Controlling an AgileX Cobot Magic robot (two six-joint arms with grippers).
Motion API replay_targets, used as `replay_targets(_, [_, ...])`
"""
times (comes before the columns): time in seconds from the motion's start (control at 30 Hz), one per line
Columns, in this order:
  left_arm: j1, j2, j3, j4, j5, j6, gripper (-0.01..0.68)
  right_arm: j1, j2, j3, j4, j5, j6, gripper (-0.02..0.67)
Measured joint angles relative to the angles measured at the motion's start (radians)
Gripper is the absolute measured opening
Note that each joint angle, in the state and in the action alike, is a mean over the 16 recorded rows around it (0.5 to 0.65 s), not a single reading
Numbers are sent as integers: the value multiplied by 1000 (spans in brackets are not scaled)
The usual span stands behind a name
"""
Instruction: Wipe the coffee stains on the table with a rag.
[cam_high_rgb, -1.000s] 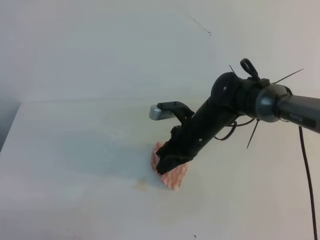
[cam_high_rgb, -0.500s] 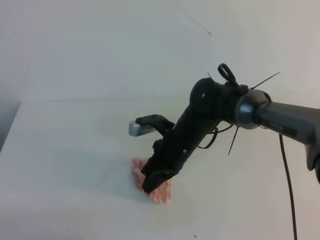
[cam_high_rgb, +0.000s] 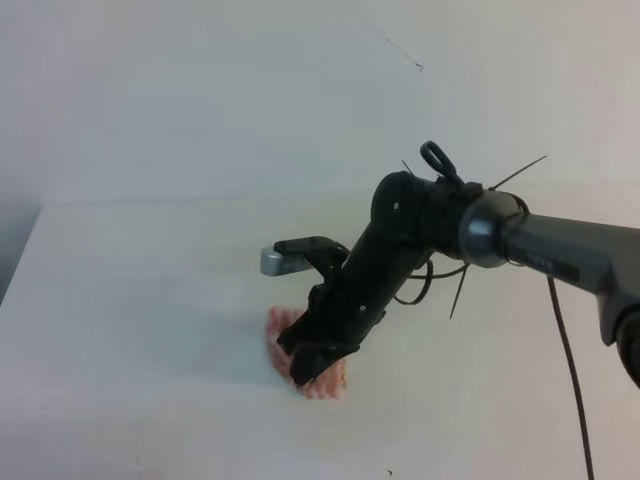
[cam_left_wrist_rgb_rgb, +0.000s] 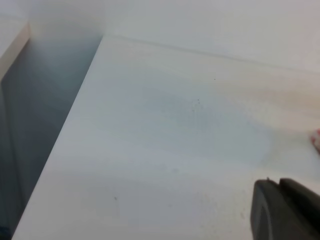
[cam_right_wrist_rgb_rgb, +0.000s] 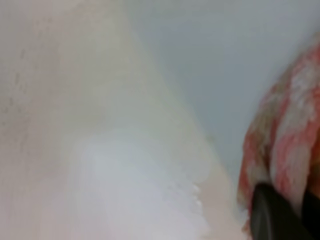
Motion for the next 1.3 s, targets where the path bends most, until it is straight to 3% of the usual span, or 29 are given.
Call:
replay_targets(0.53, [0,0,0,0,0,0,1,-170,-112,31,-141,57,34,0])
replay_targets(0.97, [0,0,0,0,0,0,1,-320,-387,270,-211,-38,24,-2])
replay_targets(1.3, [0,0,0,0,0,0,1,-352,-488,378,-236,-69,18,-2])
